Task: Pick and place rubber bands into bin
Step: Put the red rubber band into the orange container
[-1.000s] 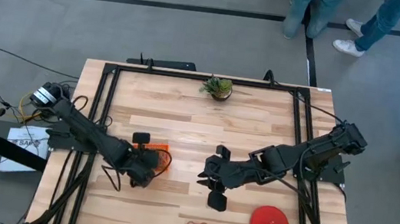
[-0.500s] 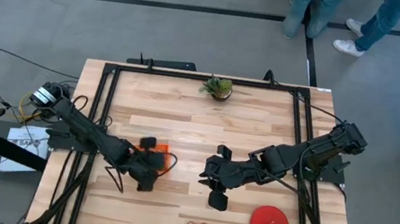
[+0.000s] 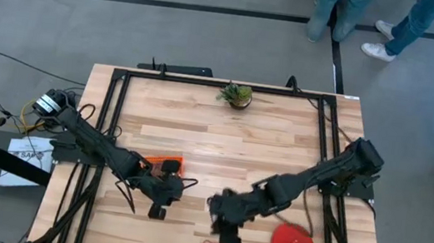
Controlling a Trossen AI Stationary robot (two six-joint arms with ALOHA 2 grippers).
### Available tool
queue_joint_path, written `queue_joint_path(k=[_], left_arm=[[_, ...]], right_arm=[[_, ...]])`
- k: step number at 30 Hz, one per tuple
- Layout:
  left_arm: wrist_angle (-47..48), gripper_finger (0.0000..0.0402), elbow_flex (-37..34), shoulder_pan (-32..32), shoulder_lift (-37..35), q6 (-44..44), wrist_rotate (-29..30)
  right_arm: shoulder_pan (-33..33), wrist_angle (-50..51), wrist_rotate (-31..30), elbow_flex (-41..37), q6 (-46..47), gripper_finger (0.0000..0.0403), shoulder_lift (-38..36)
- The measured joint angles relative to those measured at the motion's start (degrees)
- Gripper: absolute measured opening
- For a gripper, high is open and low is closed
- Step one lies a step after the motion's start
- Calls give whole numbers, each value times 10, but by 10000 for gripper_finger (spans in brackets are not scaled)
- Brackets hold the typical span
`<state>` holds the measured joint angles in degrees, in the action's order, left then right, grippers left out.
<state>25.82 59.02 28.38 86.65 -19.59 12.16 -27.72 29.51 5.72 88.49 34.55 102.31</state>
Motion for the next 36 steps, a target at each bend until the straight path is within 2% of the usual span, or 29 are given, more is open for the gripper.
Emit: queue_joint_path(k=[2,10,11,16,18,21,27,31,33,36], left_arm=[[24,98,0,0,0,-3,5],[103,98,0,17,0,-71,15],[108,98,0,21,0,-77,18],[131,97,0,49,0,-120,21],[139,97,0,62,0,-142,21],[144,97,0,81,0,-160,23],[145,97,0,103,0,-178,64],[151,97,0,106,0,-187,68],[156,97,0,107,0,-194,73],[161,97,0,110,0,-202,83]], right_arm=[[-3,4,33,0,15,79,18],[5,-19,51,0,147,79,104],[8,-24,73,-1,153,79,116],[24,-53,275,1,146,79,183],[24,-46,321,0,146,79,209],[23,-40,363,0,197,79,240],[27,-33,339,0,232,79,252],[31,-6,320,0,233,79,241],[31,-3,291,2,230,79,232],[31,56,238,0,208,79,221]])
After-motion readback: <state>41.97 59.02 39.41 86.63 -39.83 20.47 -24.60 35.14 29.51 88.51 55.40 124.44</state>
